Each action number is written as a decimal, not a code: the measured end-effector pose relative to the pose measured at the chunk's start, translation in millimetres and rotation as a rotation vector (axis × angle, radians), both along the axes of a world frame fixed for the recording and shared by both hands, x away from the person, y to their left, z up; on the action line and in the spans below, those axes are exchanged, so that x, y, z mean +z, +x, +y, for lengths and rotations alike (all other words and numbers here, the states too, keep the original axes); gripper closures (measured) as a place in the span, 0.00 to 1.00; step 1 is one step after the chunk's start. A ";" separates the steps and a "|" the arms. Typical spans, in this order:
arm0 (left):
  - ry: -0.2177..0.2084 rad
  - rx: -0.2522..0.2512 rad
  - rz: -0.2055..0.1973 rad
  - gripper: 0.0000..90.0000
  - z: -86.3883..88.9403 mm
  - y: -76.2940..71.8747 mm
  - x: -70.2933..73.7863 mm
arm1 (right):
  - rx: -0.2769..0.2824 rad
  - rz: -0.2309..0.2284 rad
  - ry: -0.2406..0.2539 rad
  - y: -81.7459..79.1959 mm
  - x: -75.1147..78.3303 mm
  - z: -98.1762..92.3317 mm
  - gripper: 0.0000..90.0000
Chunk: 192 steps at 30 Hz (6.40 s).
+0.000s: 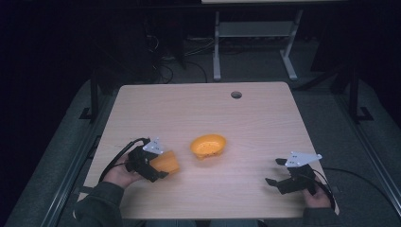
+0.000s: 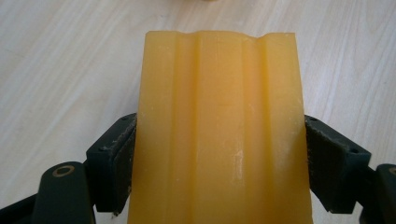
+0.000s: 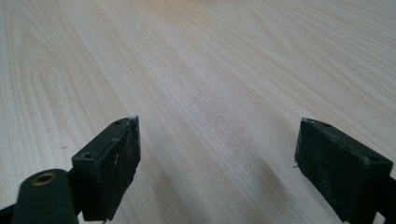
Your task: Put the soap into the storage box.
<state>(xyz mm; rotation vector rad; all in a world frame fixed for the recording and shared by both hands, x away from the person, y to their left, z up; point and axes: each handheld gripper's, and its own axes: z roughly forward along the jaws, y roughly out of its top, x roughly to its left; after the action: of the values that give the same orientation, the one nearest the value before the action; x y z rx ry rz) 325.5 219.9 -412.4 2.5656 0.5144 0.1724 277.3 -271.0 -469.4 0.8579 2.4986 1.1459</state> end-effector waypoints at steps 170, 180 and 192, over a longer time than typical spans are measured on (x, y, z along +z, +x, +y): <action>0.050 -0.248 0.009 0.22 -146.6 85.6 35.9 | 0.009 -0.007 0.034 -1.5 1.7 -3.6 0.15; 0.030 -0.234 -0.002 0.22 -141.0 83.6 41.8 | 0.003 -0.008 0.035 -1.5 1.8 -3.8 0.15; 0.027 -0.231 -0.022 0.22 -134.3 79.1 48.2 | -0.002 -0.015 0.036 -1.4 2.2 -5.2 0.15</action>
<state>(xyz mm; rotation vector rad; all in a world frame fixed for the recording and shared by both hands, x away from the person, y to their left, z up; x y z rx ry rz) 404.6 85.6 -364.2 2.6216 0.2051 0.1266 275.9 -276.3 -467.2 0.8575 2.4718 1.1955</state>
